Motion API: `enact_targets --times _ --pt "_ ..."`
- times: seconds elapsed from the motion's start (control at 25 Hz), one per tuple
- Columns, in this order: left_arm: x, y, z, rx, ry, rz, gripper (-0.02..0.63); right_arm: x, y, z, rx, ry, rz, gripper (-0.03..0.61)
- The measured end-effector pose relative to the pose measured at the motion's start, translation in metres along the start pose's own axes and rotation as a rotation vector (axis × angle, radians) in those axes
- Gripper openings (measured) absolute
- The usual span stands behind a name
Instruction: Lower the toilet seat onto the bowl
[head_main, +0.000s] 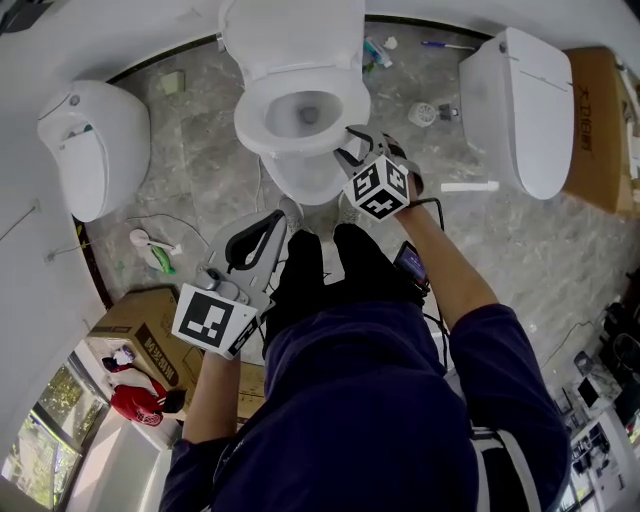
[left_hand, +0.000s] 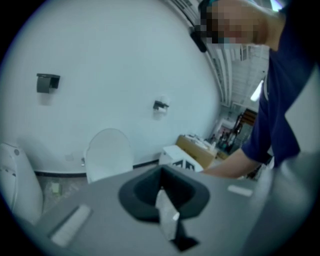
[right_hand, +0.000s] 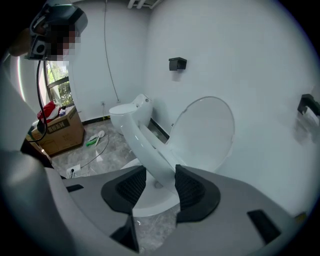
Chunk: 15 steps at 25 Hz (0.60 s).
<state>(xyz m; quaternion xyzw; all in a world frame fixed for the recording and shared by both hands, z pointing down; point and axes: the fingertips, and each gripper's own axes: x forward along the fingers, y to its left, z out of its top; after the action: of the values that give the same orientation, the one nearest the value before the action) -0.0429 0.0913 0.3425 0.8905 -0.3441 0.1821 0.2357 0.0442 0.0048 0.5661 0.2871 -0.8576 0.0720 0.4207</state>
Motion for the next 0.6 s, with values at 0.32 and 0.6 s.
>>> enact_targets --times 0.32,0.6 --pt "-0.002 0.009 -0.008 -0.017 -0.009 -0.022 0.003 0.0 0.007 -0.009 0.003 0.02 -0.016 0.17" --pt "-0.002 0.009 -0.021 -0.023 0.006 -0.036 0.003 0.002 0.015 -0.018 0.005 0.035 -0.015 0.173"
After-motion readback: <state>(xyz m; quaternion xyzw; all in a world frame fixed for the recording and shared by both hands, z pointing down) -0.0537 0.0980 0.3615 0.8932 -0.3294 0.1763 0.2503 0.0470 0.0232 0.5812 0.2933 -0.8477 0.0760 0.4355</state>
